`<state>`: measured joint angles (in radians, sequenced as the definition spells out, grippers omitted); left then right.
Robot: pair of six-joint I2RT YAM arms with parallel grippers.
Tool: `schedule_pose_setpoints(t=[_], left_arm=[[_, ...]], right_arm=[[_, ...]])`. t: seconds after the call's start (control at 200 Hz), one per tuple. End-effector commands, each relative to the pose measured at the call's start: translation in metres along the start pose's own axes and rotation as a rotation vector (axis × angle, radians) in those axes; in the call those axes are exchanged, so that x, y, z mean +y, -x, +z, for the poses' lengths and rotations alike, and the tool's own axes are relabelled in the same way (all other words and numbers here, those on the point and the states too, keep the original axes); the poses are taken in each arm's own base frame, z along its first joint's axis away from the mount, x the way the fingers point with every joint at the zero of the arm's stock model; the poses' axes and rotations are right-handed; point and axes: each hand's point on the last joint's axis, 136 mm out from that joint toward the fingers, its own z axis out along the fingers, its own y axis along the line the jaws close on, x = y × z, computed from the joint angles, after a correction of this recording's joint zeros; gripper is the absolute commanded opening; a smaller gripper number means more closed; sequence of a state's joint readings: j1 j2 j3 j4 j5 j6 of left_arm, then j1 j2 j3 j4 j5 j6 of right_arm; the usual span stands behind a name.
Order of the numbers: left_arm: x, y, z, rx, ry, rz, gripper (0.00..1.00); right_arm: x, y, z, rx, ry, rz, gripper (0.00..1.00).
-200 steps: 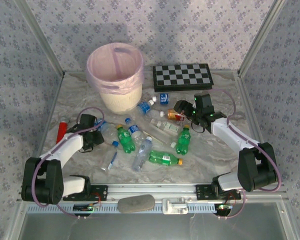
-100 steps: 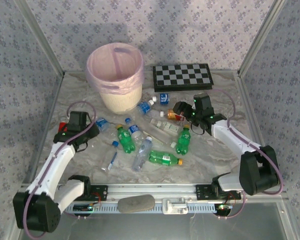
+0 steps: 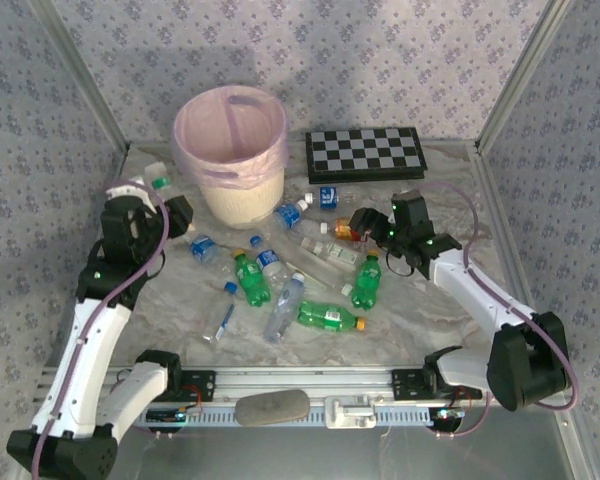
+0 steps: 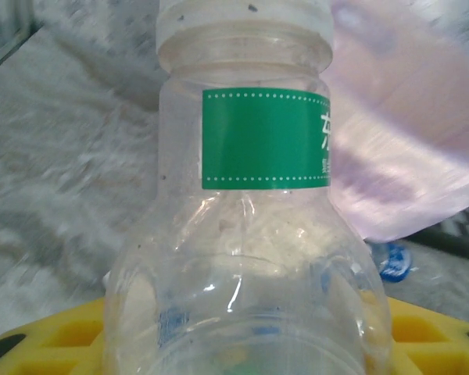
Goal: Put the plastic bottles in the bin
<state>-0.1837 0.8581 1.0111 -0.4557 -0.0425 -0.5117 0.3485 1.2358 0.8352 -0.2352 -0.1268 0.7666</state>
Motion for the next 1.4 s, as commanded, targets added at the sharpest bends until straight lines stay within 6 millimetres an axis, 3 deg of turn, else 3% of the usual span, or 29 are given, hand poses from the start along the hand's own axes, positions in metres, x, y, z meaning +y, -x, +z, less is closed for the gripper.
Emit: schedule_pose_setpoints(t=[0.0, 0.195, 0.295, 0.62, 0.805, 0.889, 1.019, 1.149, 1.264, 1.394], left_arm=[[-0.058, 0.059, -0.009, -0.128, -0.194, 0.059, 0.42], [-0.116, 0.107, 0.006, -0.153, -0.337, 0.198, 0.41], [-0.120, 0.117, 0.032, -0.088, -0.381, 0.144, 0.41], [-0.135, 0.115, 0.124, -0.026, -0.314, 0.228, 0.41], [-0.128, 0.090, 0.180, 0.094, -0.238, 0.297, 0.42], [-0.128, 0.084, 0.196, 0.130, -0.228, 0.316, 0.43], [-0.127, 0.071, 0.213, 0.174, -0.205, 0.335, 0.46], [-0.129, 0.065, 0.220, 0.187, -0.200, 0.345, 0.59], [-0.132, 0.067, 0.219, 0.177, -0.190, 0.360, 0.77], [-0.136, 0.070, 0.214, 0.163, -0.186, 0.373, 0.88]], right_arm=[[-0.010, -0.006, -0.007, -0.004, -0.050, -0.019, 0.92], [-0.014, -0.005, -0.011, -0.030, -0.074, -0.029, 0.92], [-0.008, -0.004, -0.013, -0.040, -0.057, -0.035, 0.92], [0.000, -0.004, -0.010, -0.039, -0.048, -0.105, 0.96], [-0.004, 0.001, -0.011, -0.051, -0.084, -0.148, 0.99], [-0.004, 0.010, -0.015, -0.077, -0.113, -0.157, 0.99], [-0.004, 0.024, -0.020, -0.122, -0.144, -0.159, 0.99], [-0.005, 0.034, -0.022, -0.146, -0.167, -0.190, 0.99], [-0.007, 0.037, -0.021, -0.148, -0.168, -0.180, 0.99], [-0.012, 0.037, -0.016, -0.133, -0.176, -0.169, 0.99]])
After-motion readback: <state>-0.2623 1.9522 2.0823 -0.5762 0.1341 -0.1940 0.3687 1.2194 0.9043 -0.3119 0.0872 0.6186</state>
